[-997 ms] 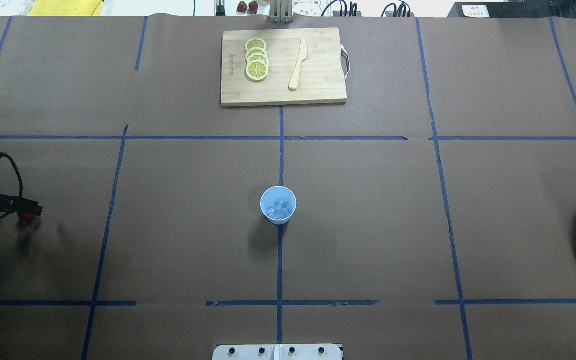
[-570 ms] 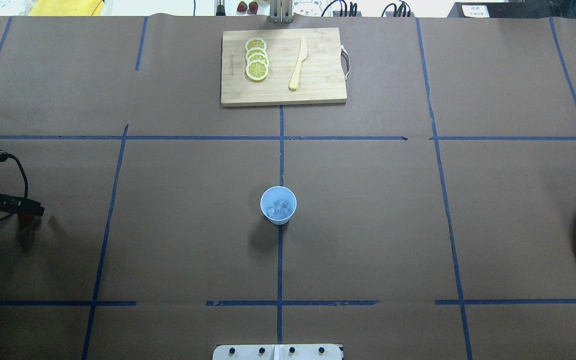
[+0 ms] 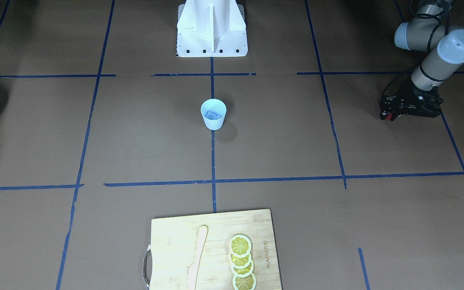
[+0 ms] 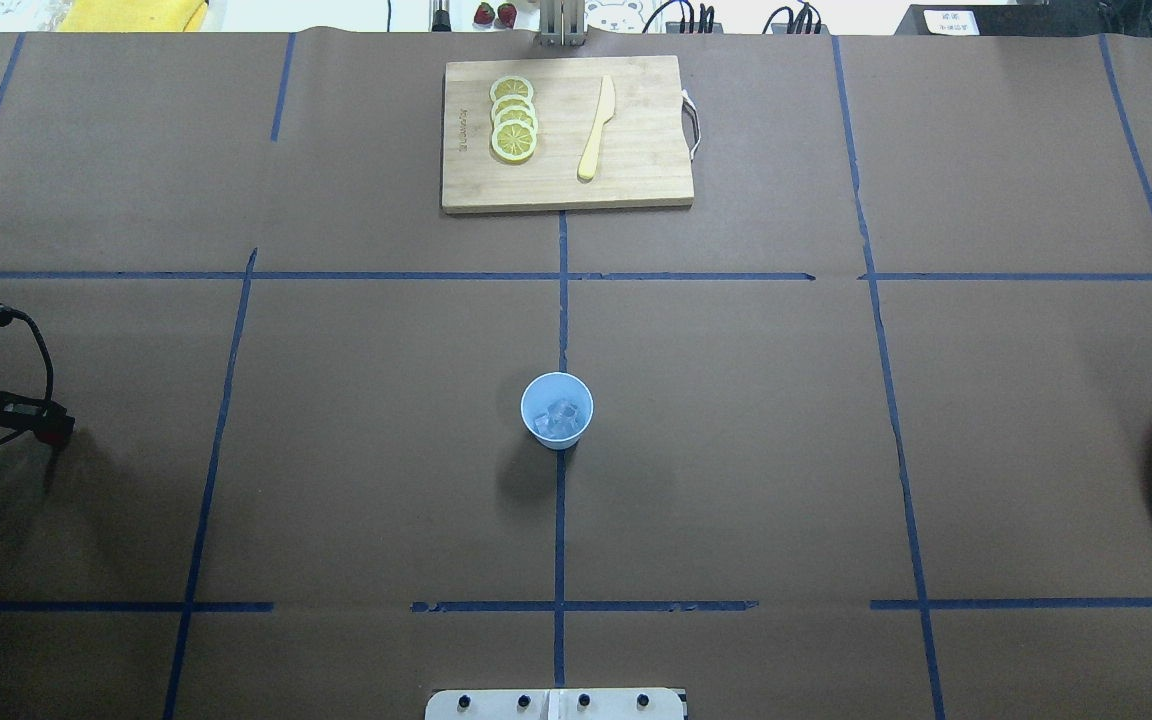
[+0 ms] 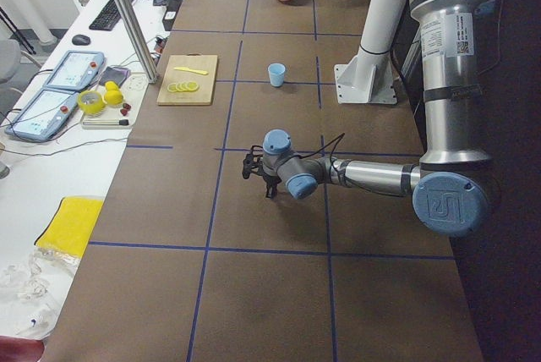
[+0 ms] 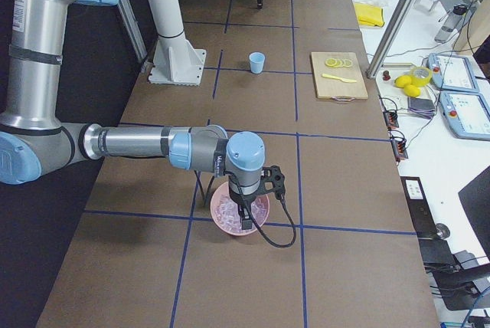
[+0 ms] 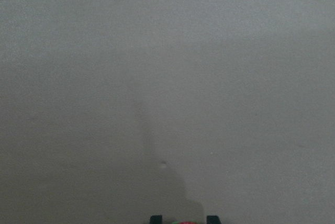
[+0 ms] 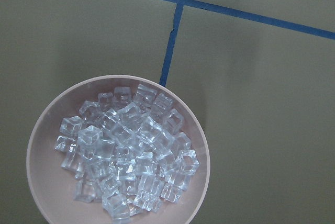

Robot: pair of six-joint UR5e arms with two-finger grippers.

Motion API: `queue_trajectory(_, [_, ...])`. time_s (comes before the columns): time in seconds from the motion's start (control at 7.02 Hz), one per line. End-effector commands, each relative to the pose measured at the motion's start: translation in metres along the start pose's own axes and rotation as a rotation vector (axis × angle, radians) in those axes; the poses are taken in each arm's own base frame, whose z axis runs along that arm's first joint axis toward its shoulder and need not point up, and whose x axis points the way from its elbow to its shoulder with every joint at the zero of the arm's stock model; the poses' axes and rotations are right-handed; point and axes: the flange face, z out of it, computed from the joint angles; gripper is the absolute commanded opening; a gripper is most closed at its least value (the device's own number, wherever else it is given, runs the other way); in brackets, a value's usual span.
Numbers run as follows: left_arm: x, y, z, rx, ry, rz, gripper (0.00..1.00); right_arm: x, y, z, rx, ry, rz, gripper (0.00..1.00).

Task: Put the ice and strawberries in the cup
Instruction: 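Close the left gripper on the red strawberry and lift it, then carry the strawberry with the left gripper over the blue cup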

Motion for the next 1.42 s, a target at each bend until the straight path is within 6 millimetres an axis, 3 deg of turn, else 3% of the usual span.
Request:
queue_trajectory(0.0, [0.011, -0.004, -0.010, -0.001, 0.005, 0.002, 0.00, -0.001, 0.000, -0.001, 0.003, 0.001, 0.000, 1.00])
queue_trajectory(0.14, [0.023, -0.009, -0.019, -0.022, -0.022, -0.018, 0.00, -0.001, -0.001, -0.002, 0.005, 0.001, 0.001, 1.00])
queue_trajectory(0.43, [0.090, -0.026, -0.075, -0.034, -0.037, -0.029, 0.00, -0.001, 0.000, -0.004, 0.008, 0.002, 0.003, 1.00])
queue_trajectory(0.57, [0.133, -0.042, -0.104, -0.027, -0.029, -0.023, 0.00, 0.000, 0.000, -0.003, 0.007, 0.002, 0.004, 1.00])
queue_trajectory(0.85, [0.230, -0.091, -0.141, -0.039, -0.050, -0.026, 0.00, 0.000, 0.001, -0.003, 0.006, 0.000, 0.008, 1.00])
queue_trajectory(1.0, [0.277, -0.095, -0.150, -0.034, -0.009, 0.025, 0.00, 0.000, 0.001, -0.003, 0.006, 0.000, 0.008, 1.00])
queue_trajectory(1.28, [0.366, -0.083, -0.150, 0.002, 0.048, 0.150, 0.00, 0.000, 0.000, -0.003, 0.006, 0.000, 0.008, 1.00])
